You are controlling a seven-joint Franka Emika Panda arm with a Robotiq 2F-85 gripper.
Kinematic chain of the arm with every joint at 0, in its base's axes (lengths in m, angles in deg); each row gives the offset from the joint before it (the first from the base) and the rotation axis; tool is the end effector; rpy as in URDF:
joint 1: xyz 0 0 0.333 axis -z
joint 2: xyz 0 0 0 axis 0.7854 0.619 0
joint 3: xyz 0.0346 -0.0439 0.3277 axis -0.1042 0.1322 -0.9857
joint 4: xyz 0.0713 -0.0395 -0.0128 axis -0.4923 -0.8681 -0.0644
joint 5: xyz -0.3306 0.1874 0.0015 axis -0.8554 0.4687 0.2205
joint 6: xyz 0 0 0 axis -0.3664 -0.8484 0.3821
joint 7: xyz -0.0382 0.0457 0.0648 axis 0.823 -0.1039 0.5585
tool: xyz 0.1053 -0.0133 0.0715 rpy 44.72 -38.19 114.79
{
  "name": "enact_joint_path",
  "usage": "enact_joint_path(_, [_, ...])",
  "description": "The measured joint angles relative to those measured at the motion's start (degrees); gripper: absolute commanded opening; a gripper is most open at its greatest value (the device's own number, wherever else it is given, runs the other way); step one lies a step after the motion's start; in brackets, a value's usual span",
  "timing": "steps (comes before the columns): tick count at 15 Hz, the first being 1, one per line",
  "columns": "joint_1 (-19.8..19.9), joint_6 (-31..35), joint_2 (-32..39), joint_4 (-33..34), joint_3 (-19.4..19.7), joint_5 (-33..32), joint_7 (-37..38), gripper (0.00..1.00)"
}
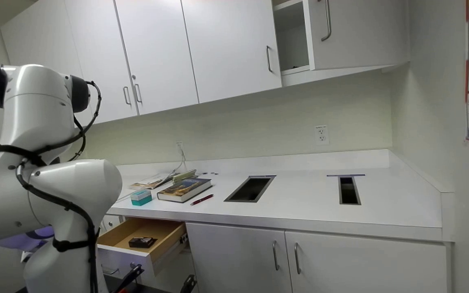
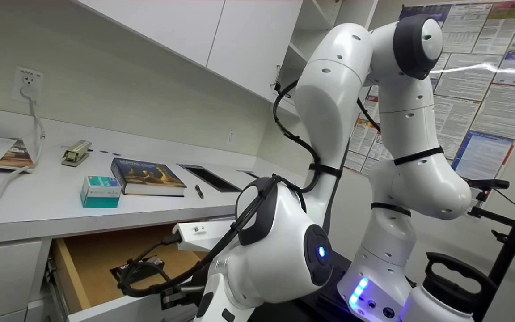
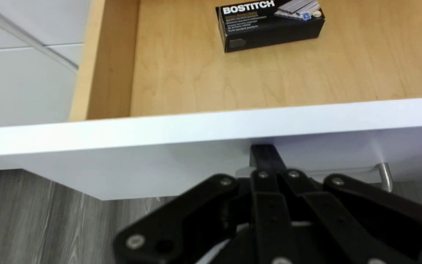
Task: Close the open drawer
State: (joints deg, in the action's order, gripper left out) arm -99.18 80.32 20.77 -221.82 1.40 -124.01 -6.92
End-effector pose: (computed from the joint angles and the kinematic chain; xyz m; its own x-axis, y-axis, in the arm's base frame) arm 0.1832 0.4184 0.1029 -0.7336 0.0747 -0.6754 0.0620 0.9972 0.0430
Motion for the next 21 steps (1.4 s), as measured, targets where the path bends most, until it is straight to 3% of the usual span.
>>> enact_joint_path(5, [2.5,-2.8,0.1,0.1,0.1,-3.4,0.9,0.0])
enact_joint_path(15, [11.3,-3.9,0.4,2.5,0.9,-8.0,0.1,0.0])
enact_joint_path(21, [12.8,-3.9,1.1,3.8,0.7,-7.6,-0.8,0.01])
